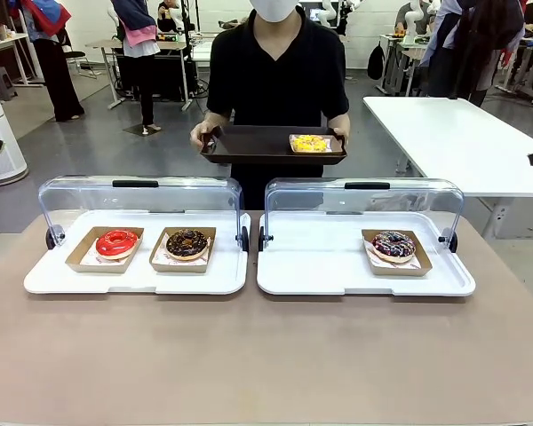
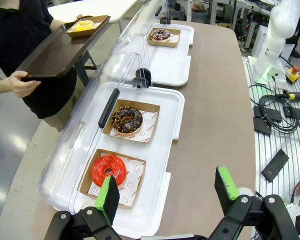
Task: Provide the desired donut to the person.
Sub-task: Pick up and lift the Paper togo box containing the Donut pointed at by the person.
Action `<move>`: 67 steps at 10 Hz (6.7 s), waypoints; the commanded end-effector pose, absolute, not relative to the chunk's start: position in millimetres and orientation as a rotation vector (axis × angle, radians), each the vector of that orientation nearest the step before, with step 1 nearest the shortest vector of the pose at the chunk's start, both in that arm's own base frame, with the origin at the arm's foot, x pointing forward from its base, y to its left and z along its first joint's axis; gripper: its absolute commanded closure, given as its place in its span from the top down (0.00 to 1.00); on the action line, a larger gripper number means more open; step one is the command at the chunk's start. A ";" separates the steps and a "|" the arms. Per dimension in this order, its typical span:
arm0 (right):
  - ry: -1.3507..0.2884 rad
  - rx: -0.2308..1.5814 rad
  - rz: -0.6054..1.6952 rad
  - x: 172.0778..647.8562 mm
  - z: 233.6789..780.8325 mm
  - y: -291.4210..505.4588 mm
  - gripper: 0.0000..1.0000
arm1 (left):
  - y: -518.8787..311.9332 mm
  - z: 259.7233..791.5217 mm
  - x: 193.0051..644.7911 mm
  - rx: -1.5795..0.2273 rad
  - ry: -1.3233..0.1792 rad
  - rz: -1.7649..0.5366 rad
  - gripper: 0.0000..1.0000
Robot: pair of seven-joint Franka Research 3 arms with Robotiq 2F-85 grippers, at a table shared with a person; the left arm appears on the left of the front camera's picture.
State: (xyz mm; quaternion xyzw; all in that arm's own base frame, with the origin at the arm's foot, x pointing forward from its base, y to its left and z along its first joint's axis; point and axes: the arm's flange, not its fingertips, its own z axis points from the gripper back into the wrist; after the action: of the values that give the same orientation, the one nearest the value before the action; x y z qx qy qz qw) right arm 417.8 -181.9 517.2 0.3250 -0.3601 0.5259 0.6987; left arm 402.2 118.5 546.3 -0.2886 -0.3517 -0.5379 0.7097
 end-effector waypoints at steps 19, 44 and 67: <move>-0.801 0.729 1.170 419.6 517.0 -184.5 1.00 | 118.1 547.2 401.8 -0.652 -0.796 -1.193 1.00; -0.801 0.729 1.170 419.6 517.0 -184.5 1.00 | -147.8 457.7 469.2 0.051 -0.230 -1.560 1.00; -0.801 0.729 1.170 419.6 517.0 -184.5 1.00 | -192.5 349.5 501.2 0.038 -0.023 -1.604 1.00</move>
State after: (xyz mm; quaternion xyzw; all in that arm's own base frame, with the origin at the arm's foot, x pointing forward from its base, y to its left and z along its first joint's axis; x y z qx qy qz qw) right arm 418.9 -184.7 517.0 0.3247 -0.3598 0.5244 0.7001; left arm 492.4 -191.8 349.6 0.0071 -0.0240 -0.7211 0.6924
